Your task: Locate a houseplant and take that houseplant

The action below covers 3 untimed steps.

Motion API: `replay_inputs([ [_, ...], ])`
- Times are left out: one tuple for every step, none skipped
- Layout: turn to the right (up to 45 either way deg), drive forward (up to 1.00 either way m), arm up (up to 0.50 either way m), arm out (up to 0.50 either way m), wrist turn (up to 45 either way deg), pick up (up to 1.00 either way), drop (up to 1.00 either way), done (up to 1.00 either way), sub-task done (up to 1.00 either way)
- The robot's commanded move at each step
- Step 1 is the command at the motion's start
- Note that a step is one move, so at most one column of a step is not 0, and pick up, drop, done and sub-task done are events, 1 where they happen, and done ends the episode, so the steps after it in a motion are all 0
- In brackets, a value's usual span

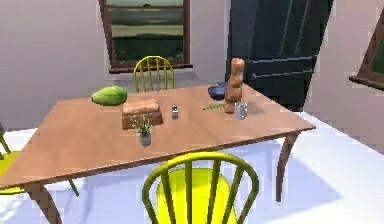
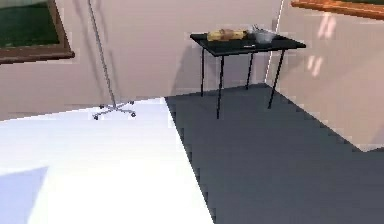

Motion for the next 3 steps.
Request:
replay_inputs([
  [0.0, 0.30, 0.00, 0.00, 0.0, 0.00, 0.00, 0.00, 0.00],
  [-45.0, 0.00, 0.00, 0.00, 0.0, 0.00, 0.00, 0.00, 0.00],
  [-45.0, 0.00, 0.00, 0.00, 0.0, 0.00, 0.00, 0.00, 0.00],
])
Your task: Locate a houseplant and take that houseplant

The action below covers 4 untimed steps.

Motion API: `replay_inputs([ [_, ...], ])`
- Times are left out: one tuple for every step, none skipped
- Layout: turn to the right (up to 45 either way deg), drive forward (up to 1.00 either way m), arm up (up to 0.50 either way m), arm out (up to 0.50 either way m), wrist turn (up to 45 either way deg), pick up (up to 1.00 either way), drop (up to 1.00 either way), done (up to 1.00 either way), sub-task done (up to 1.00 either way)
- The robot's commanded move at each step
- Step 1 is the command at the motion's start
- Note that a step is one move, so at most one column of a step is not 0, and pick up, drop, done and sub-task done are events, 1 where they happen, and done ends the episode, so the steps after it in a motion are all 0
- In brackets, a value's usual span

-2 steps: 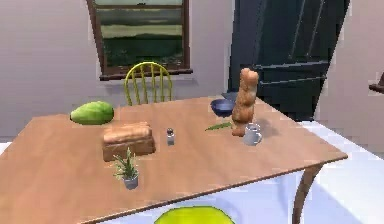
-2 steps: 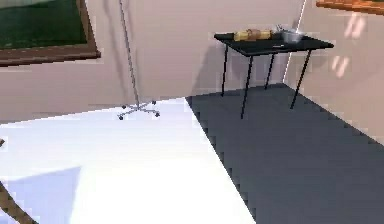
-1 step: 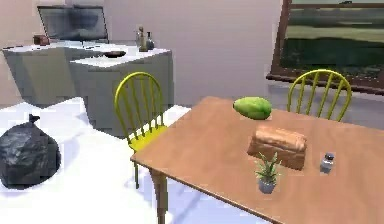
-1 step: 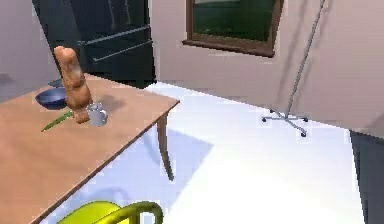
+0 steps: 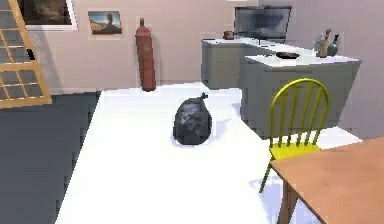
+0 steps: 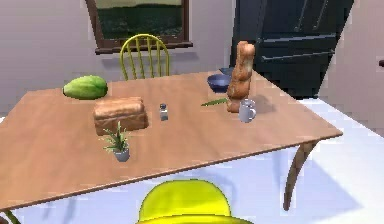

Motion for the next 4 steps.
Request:
replay_inputs([
  [-18.0, 0.00, 0.00, 0.00, 0.0, 0.00, 0.00, 0.00, 0.00],
  [0.0, 0.00, 0.50, 0.00, 0.0, 0.00, 0.00, 0.00, 0.00],
  [0.0, 0.00, 0.36, 0.00, 0.0, 0.00, 0.00, 0.00, 0.00],
  [0.0, 0.00, 0.00, 0.36, 0.0, 0.00, 0.00, 0.00, 0.00],
])
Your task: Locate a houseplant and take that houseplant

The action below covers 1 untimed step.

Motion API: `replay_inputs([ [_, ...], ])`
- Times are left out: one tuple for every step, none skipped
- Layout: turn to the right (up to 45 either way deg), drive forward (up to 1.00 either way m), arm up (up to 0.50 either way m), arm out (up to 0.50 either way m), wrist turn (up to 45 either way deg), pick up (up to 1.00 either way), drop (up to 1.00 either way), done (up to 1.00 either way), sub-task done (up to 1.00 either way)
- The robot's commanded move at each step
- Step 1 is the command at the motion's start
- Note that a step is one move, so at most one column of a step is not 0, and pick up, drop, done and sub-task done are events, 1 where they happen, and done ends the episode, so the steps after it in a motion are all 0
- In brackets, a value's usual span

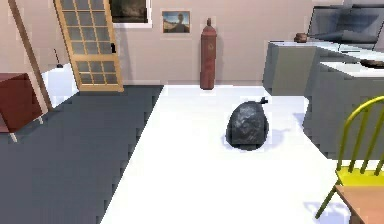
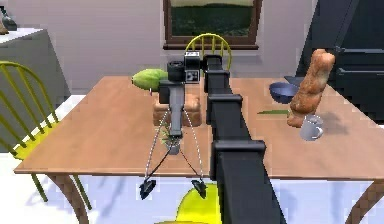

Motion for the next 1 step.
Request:
replay_inputs([
  [0.0, 0.00, 0.00, 0.00, 45.0, 0.00, 0.00, 0.00, 0.00],
])
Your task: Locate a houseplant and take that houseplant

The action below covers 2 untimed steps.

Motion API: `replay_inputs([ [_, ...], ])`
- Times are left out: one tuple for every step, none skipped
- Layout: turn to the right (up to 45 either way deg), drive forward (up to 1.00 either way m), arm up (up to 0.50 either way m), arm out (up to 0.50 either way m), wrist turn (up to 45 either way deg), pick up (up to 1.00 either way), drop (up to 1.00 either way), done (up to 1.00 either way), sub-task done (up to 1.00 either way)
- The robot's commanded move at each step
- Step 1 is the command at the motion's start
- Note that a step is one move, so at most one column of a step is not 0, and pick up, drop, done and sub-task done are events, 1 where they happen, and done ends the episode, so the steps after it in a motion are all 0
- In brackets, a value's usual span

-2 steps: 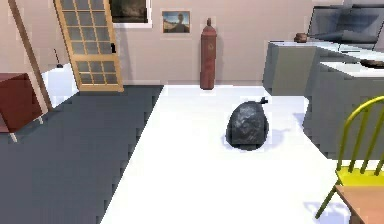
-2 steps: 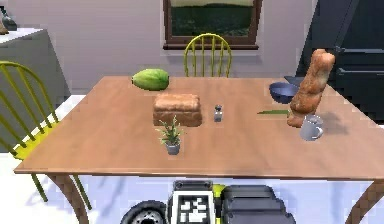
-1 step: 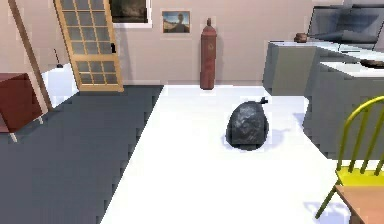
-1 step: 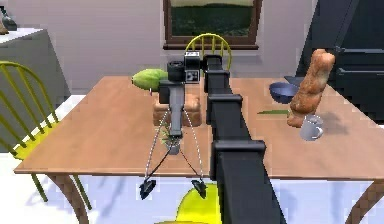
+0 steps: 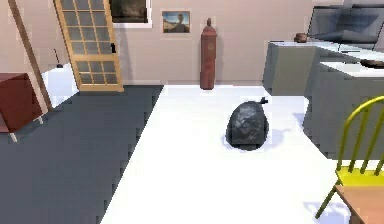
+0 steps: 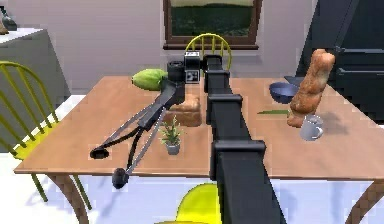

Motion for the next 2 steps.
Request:
replay_inputs([
  [0.0, 0.00, 0.00, 0.00, 45.0, 0.00, 0.00, 0.00, 0.00],
  [0.0, 0.00, 0.00, 0.00, 45.0, 0.00, 0.00, 0.00, 0.00],
])
